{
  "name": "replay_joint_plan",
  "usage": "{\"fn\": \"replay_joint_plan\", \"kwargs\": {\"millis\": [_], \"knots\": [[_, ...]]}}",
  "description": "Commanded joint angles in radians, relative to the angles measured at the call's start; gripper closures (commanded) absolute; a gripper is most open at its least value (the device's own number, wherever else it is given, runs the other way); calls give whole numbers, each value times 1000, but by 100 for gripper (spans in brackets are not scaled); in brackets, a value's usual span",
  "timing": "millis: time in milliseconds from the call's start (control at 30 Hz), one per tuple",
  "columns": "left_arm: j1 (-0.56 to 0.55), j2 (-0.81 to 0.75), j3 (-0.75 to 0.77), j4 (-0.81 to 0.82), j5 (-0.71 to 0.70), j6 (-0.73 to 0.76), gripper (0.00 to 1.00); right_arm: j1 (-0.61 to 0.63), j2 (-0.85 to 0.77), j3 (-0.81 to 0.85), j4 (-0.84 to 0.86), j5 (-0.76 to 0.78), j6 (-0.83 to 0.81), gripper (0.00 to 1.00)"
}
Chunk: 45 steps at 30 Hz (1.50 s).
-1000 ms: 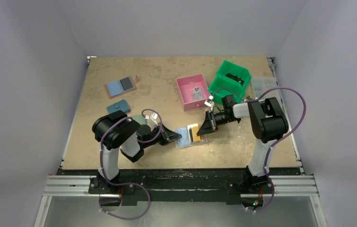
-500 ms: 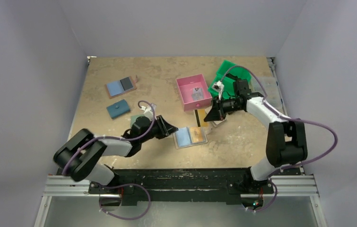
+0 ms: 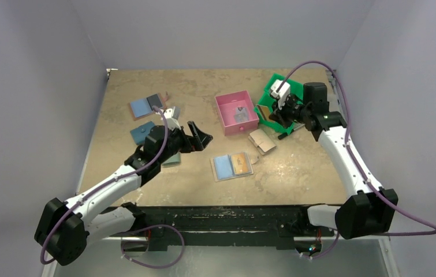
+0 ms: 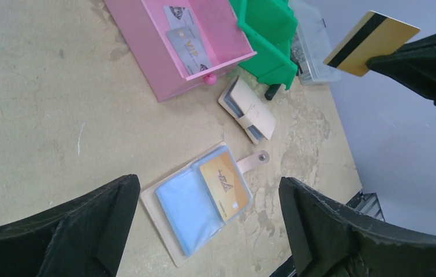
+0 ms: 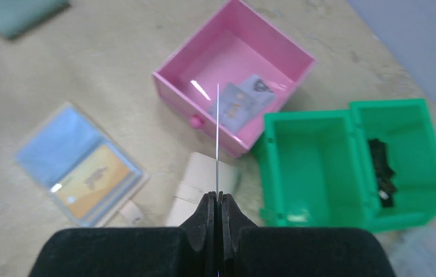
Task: Take the credit cards out of the card holder
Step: Place the credit card in the storage box.
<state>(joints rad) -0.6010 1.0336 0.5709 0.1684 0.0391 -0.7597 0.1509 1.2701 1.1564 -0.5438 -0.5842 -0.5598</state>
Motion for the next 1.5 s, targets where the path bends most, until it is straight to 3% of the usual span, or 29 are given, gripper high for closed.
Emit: {"fn": "replay_joint_plan", "kwargs": {"millis": [0, 367, 533, 867, 1133, 1467], "knots": [[7, 15, 154, -237, 48, 127, 2, -25, 24, 62, 52, 257, -106, 100], [7, -68, 74, -209, 46, 101, 4, -148, 380, 238, 1, 199, -64, 100], [7, -54, 91, -200, 19, 114, 4, -148, 430, 200, -27, 216, -81, 100], [7, -2, 118, -184, 21, 105, 4, -64, 394, 105, -78, 89, -106, 100], [8, -30, 126, -195, 36, 82, 5, -62, 370, 109, 64, 335, -13, 100], [7, -24, 136, -198, 39, 66, 5, -7, 435, 151, 104, 596, 8, 99]]}}
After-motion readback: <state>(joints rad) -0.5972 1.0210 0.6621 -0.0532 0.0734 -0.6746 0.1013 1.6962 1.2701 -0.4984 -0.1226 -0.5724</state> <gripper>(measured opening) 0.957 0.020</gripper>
